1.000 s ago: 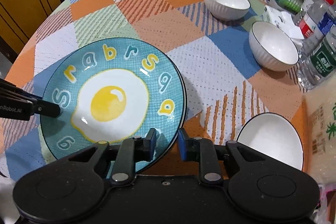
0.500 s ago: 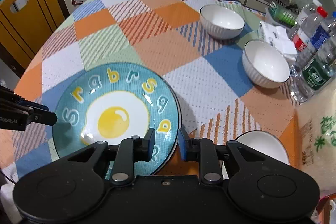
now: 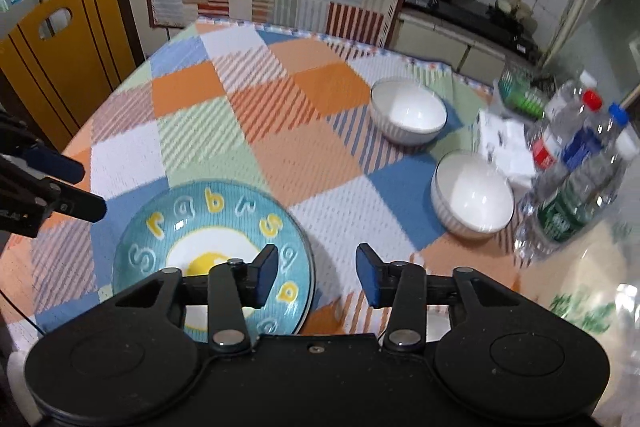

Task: Organize plates and bowls
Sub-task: 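Open both grippers and move them to a white bowl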

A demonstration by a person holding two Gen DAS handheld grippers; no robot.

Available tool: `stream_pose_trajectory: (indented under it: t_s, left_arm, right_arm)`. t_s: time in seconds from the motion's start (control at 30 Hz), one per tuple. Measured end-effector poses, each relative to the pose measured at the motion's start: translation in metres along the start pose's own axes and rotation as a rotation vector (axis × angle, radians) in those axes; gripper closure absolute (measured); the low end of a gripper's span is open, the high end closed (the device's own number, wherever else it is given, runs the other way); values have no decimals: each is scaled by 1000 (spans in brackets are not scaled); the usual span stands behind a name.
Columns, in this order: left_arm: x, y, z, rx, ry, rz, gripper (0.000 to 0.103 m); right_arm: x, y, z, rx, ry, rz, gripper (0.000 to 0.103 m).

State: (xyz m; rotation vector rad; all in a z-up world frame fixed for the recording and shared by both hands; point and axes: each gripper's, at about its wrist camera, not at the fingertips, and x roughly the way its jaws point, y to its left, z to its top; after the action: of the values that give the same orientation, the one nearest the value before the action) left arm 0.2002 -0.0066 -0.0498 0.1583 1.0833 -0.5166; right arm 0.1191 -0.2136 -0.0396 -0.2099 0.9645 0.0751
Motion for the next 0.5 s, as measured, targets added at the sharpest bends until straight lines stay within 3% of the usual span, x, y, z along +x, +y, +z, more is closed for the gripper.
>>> stream_pose_trajectory:
  t_s: [0.13, 0.2, 0.37, 0.5]
  left_arm:
    - [-6, -2, 23, 10, -22, 24, 37]
    - [-6, -4, 34, 20, -31, 42, 30]
    - [9, -5, 62, 4, -48, 77, 13]
    - [34, -4, 84, 8, -34, 75, 12]
  right_arm:
    - [-12, -20, 19, 21, -34, 44, 49]
    - [-15, -33, 29, 46, -56, 77, 41]
    - [-3, -65, 52, 128, -108, 162, 40]
    - [26, -91, 69, 206, -128, 229, 40]
